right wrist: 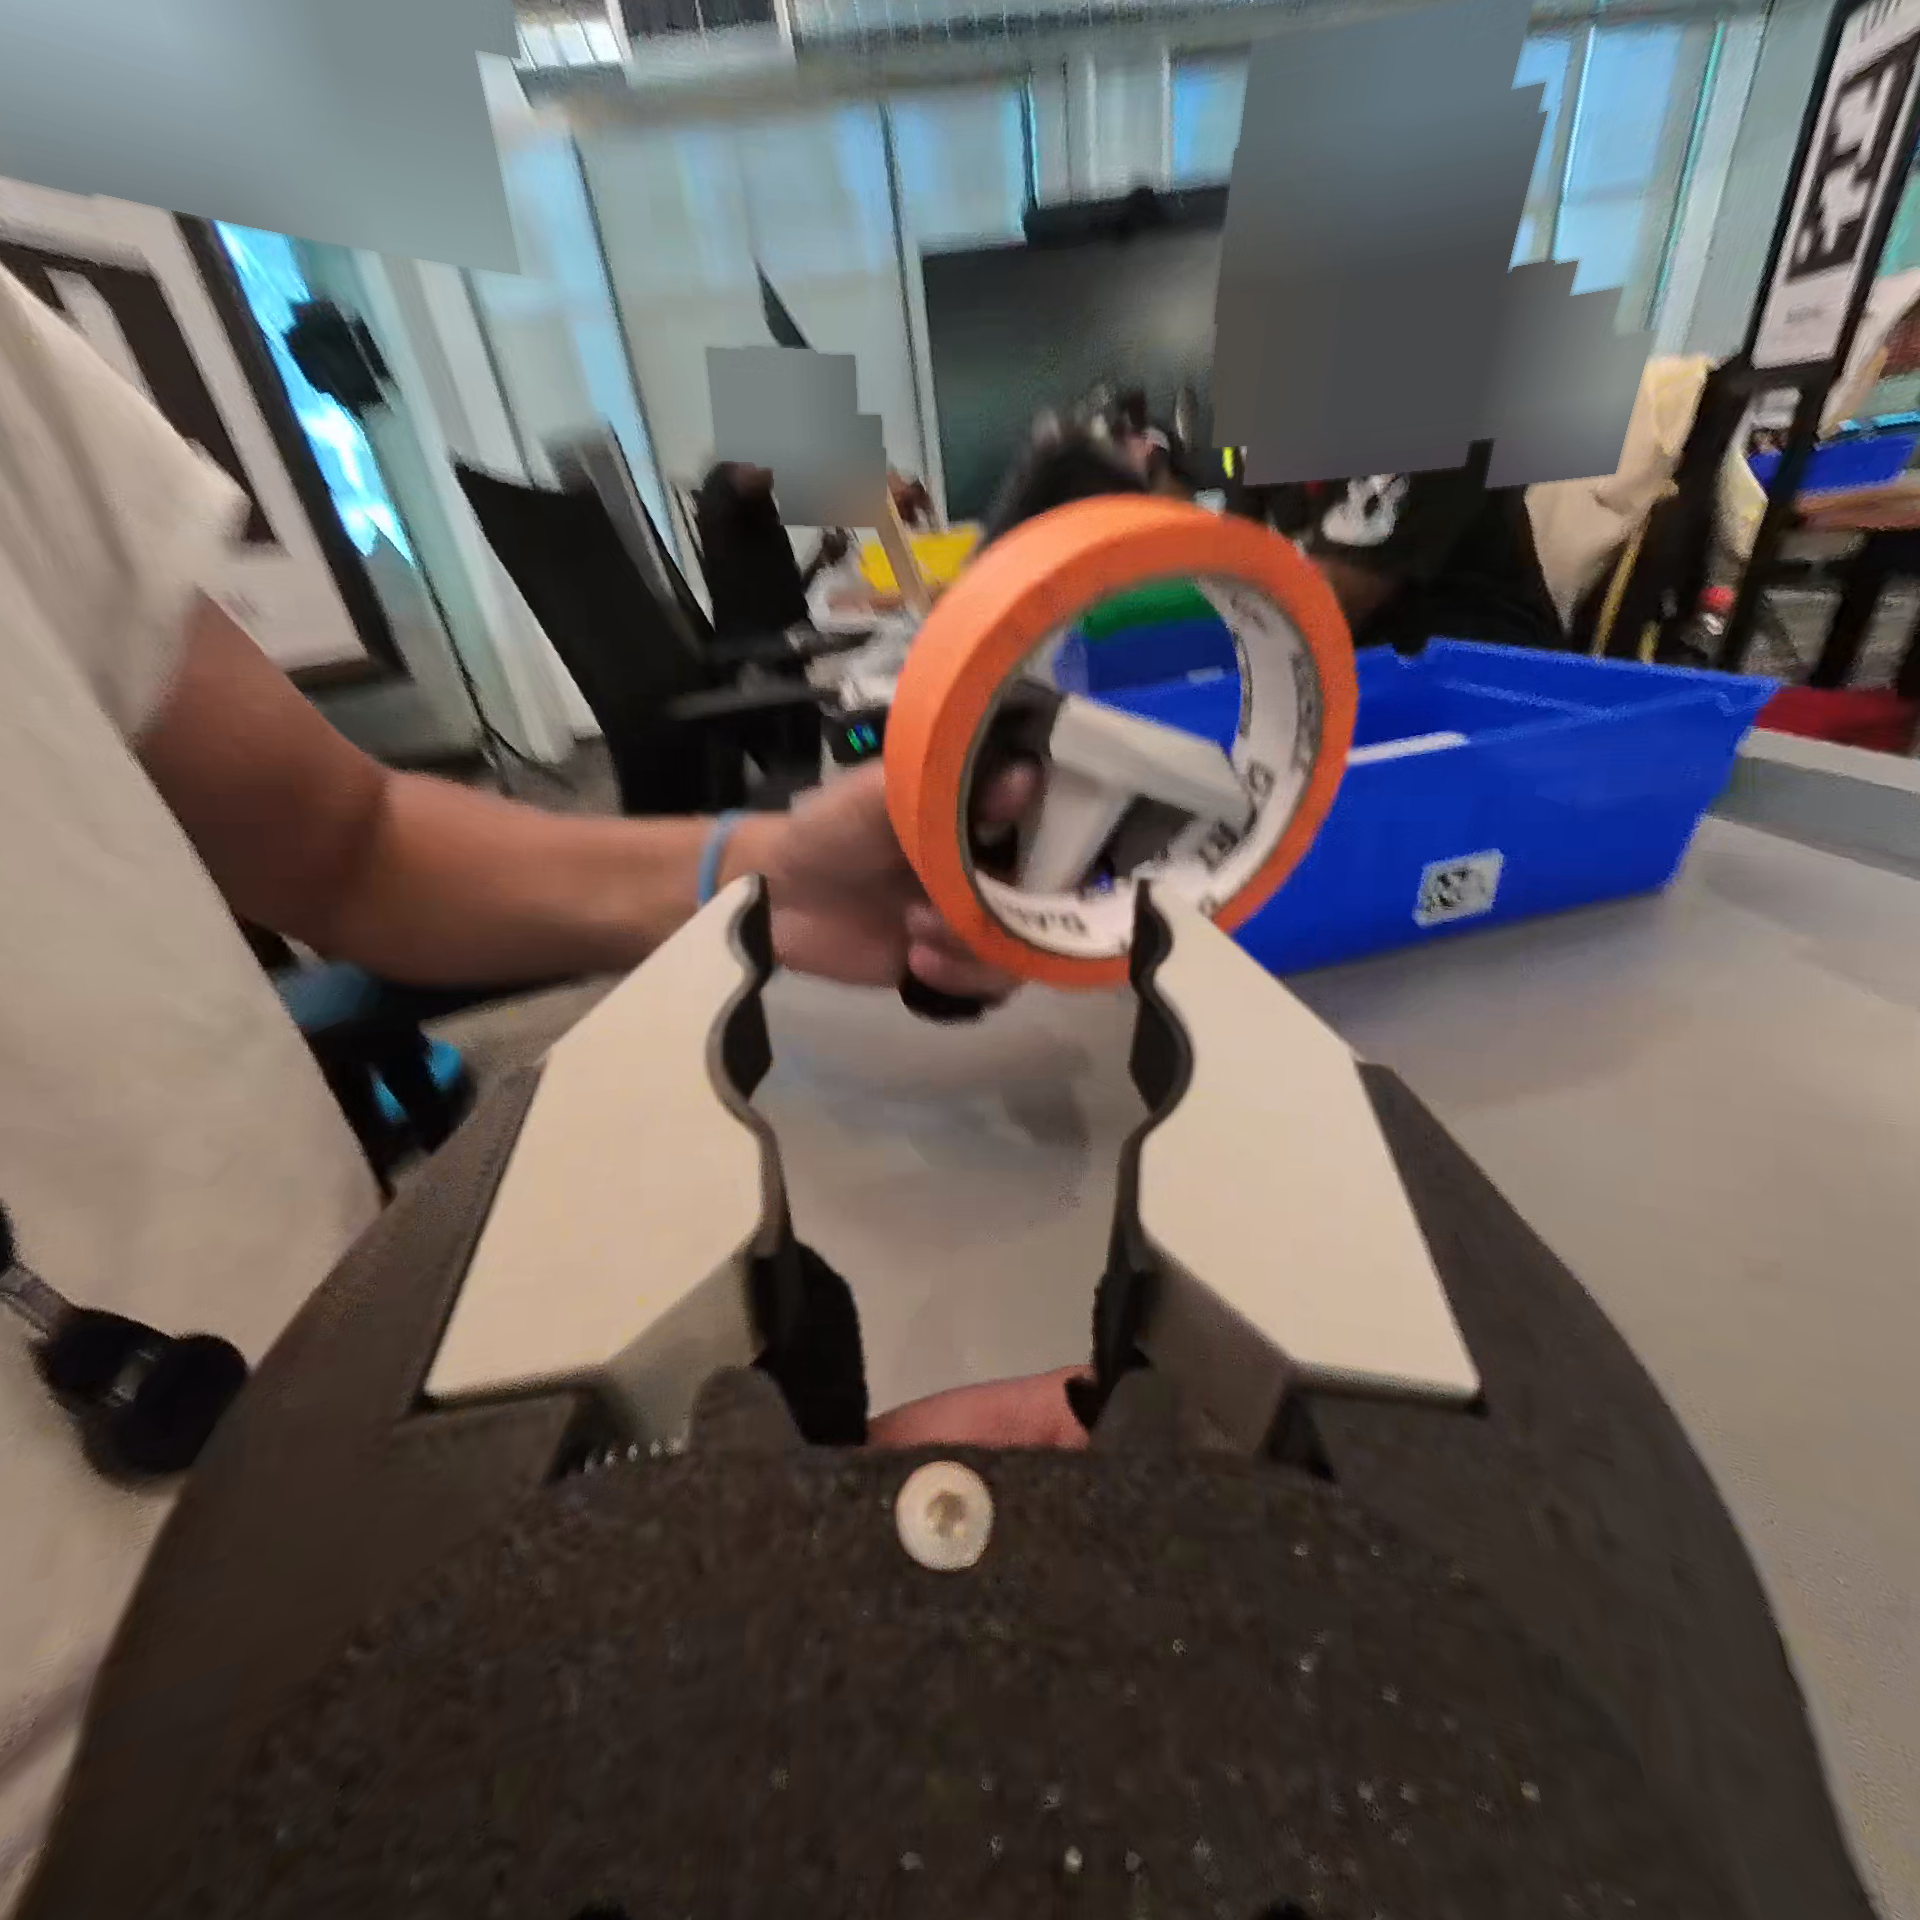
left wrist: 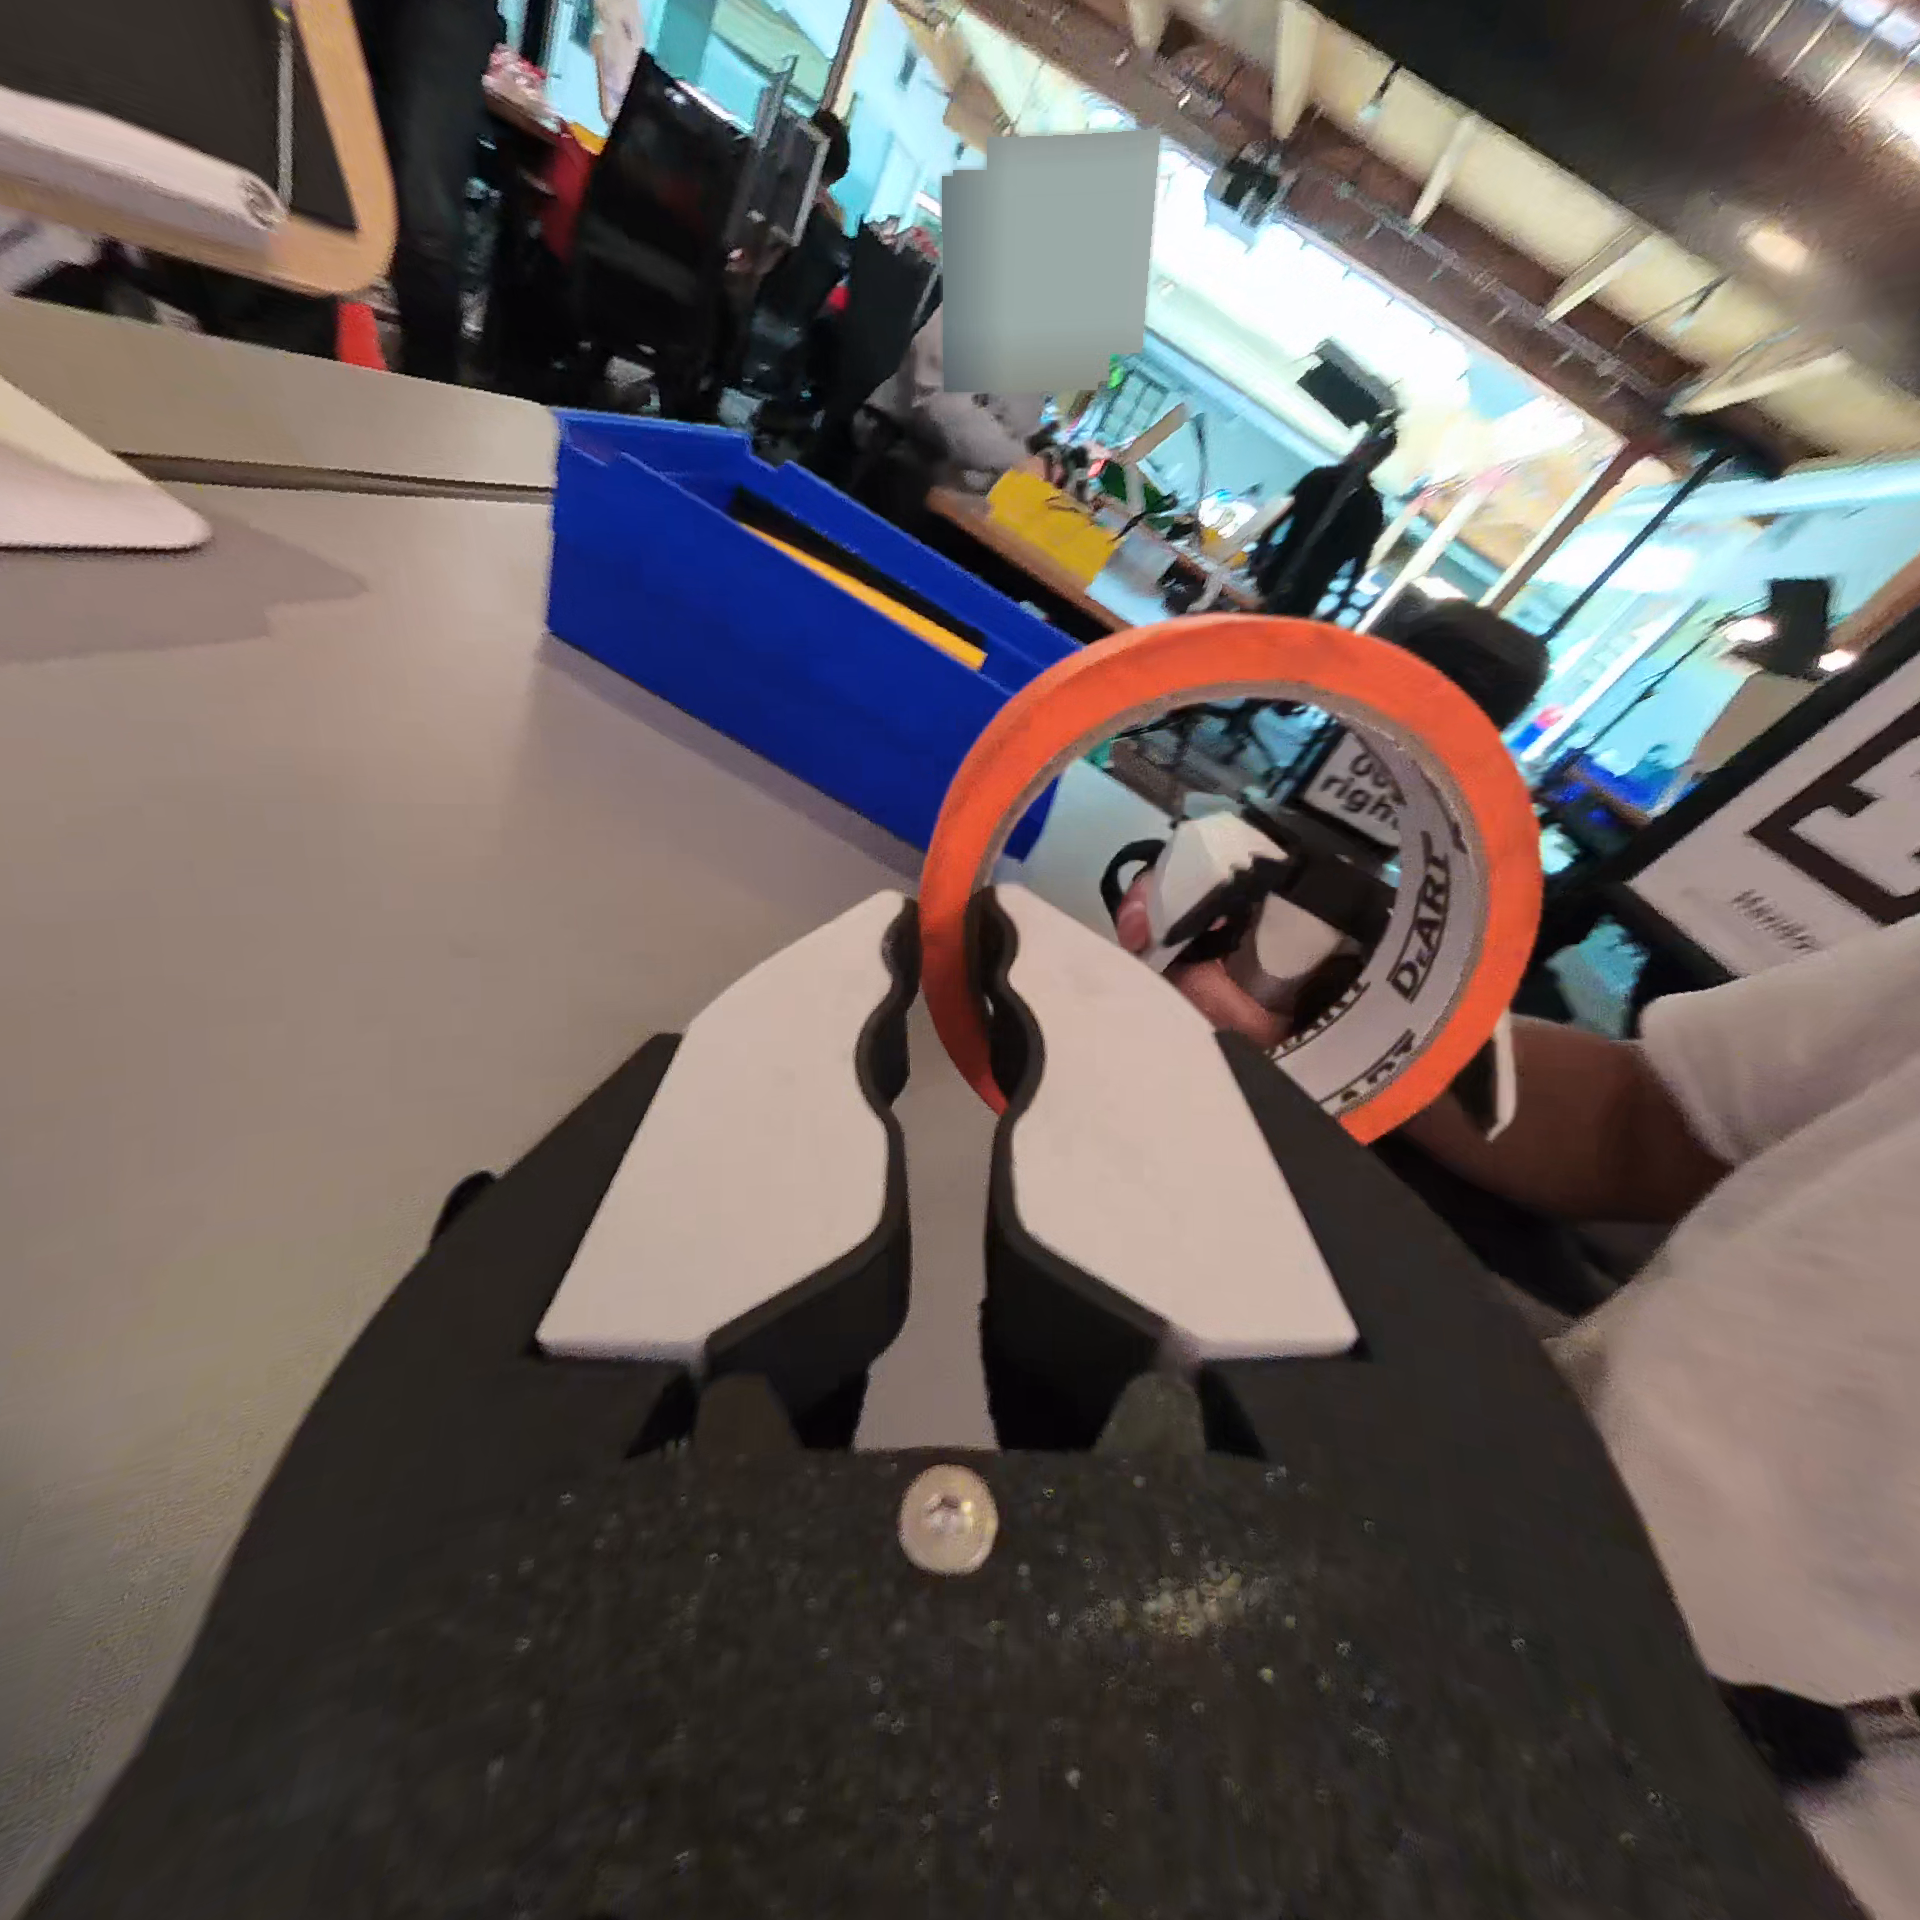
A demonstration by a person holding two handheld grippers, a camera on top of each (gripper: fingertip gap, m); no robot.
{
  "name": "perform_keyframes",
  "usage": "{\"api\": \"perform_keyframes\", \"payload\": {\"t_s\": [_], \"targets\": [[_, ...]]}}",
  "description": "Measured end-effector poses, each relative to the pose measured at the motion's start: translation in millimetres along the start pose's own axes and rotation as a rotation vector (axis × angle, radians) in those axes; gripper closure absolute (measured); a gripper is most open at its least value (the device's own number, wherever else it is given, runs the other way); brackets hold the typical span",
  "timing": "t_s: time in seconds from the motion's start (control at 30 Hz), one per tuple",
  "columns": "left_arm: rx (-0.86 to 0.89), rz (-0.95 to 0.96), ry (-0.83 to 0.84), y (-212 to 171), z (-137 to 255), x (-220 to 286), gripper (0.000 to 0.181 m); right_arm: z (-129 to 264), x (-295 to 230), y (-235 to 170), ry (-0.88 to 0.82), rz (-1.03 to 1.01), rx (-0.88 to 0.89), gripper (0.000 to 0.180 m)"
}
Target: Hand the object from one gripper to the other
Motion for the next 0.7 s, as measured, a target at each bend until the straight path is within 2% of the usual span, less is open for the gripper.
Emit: {"api": "perform_keyframes", "payload": {"t_s": [0.07,0.27,0.33,0.47,0.6,0.7], "targets": [[0.016,0.039,-0.034,-5,-5,4,0.171,-1,-9,5,0.088,-0.032,0.054,0.131],[0.007,0.067,-0.081,-14,-17,13,0.171,-3,-10,-1,0.098,-0.050,0.035,0.148],[0.003,0.068,-0.081,-15,-19,14,0.171,-4,-12,-5,0.115,-0.039,0.004,0.168],[-0.020,0.089,-0.084,-20,-20,12,0.170,-5,-10,-8,0.103,-0.010,-0.042,0.170],[-0.003,0.071,0.008,-16,-8,-1,0.141,-1,8,-14,-0.031,0.025,-0.103,0.170],[-0.007,0.010,0.126,-11,2,-9,0.120,8,44,-19,-0.323,0.125,-0.178,0.170]]}}
Point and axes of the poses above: each gripper's, where its closed fingertips meet, z back along the fingers, y out of its top, x = y × z across the jaws, the point moved 4 cm from there along z, back along the fingers, and after that the axes turned 14 degrees about -z, right-handed, at the moved point
